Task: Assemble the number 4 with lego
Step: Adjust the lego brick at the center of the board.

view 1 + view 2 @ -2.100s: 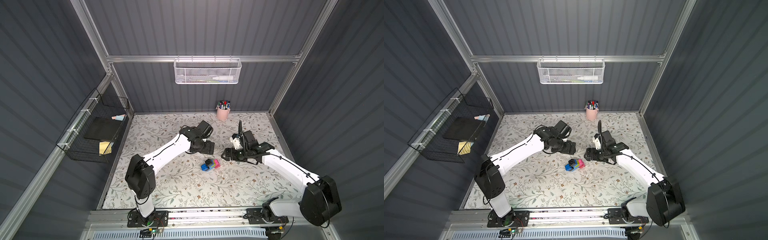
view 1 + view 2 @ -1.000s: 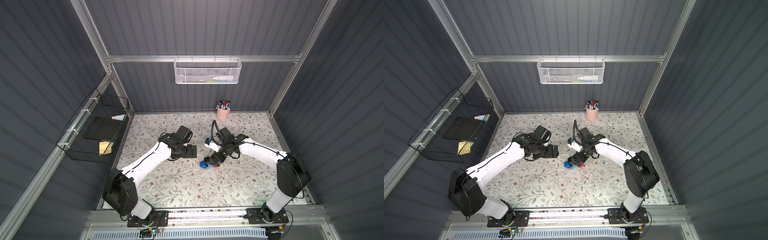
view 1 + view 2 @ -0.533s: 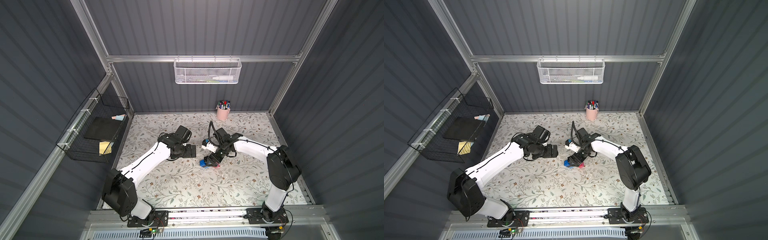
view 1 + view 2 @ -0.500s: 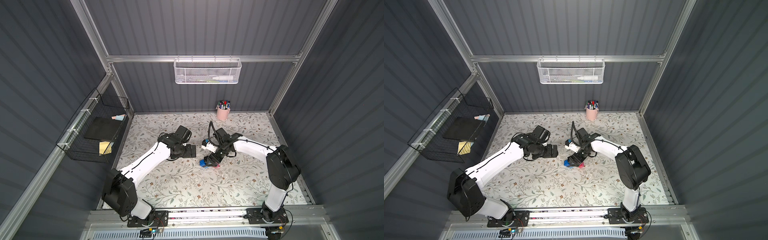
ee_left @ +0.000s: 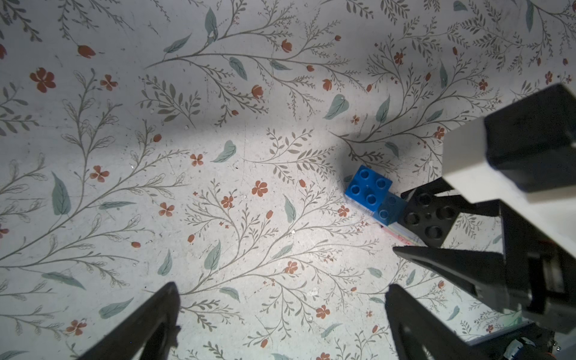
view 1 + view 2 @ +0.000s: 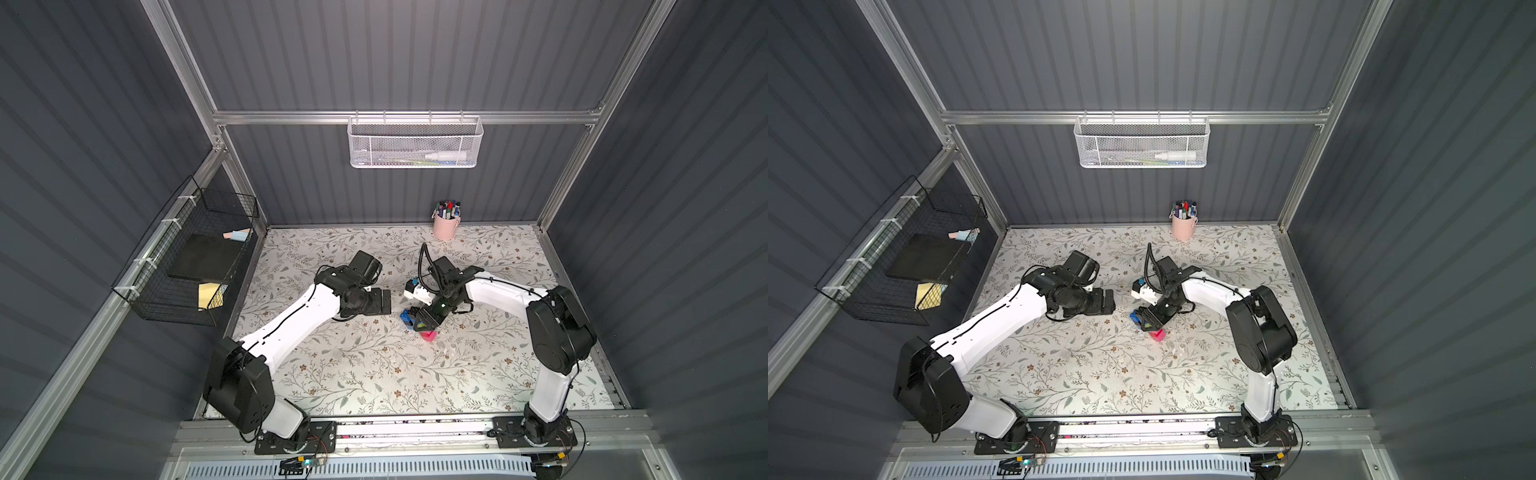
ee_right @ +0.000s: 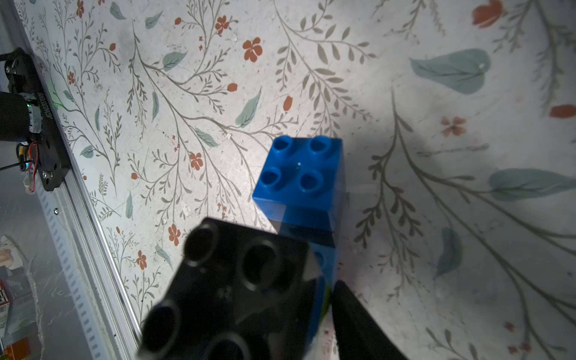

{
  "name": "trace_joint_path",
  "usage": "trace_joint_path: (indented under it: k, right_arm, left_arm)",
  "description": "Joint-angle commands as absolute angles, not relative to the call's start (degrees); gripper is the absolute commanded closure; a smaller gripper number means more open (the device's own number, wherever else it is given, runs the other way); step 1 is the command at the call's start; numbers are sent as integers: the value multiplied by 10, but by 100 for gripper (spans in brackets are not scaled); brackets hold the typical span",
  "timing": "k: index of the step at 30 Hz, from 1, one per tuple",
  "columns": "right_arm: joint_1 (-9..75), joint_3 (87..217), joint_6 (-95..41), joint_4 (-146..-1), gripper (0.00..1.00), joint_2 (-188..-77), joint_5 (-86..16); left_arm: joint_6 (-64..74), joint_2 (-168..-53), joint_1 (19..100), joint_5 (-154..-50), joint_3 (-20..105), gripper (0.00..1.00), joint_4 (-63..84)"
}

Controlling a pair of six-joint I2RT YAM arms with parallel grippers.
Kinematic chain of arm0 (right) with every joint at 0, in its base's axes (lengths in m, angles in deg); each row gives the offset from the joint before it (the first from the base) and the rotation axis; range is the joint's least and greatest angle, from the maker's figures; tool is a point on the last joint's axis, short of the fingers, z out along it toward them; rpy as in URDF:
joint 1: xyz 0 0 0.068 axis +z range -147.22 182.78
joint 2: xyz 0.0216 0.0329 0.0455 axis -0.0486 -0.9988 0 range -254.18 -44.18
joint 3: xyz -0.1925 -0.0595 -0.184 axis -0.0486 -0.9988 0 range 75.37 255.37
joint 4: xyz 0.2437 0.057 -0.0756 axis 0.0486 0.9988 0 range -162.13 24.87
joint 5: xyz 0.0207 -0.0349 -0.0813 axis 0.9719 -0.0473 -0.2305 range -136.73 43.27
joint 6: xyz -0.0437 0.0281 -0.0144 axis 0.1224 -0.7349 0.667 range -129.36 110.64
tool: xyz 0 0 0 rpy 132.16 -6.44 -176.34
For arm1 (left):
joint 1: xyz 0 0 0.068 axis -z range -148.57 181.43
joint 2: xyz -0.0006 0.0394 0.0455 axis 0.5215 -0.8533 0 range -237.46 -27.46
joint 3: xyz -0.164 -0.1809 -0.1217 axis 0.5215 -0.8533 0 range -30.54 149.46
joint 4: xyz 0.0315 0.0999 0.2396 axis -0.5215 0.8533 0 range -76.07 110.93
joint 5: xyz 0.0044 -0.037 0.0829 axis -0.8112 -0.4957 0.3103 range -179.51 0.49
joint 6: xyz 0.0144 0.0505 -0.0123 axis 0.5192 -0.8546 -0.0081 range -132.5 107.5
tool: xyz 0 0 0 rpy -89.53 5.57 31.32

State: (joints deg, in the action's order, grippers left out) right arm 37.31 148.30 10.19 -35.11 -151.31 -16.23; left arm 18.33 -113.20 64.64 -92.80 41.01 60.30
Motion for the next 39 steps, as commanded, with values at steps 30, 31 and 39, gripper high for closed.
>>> trace_joint_path:
  k: [30, 31, 39]
  right_arm:
    - [302, 1549, 72, -265, 29, -1567, -114]
    - [299, 1547, 64, -271, 29, -1562, -117]
    - [263, 1483, -30, -359, 12, -1465, -155]
  left_arm:
    - [171, -1103, 628, -944, 395, 1, 600]
    - [170, -1101, 628, -942, 395, 1, 597]
    - [116, -1069, 628, -847, 364, 0, 559]
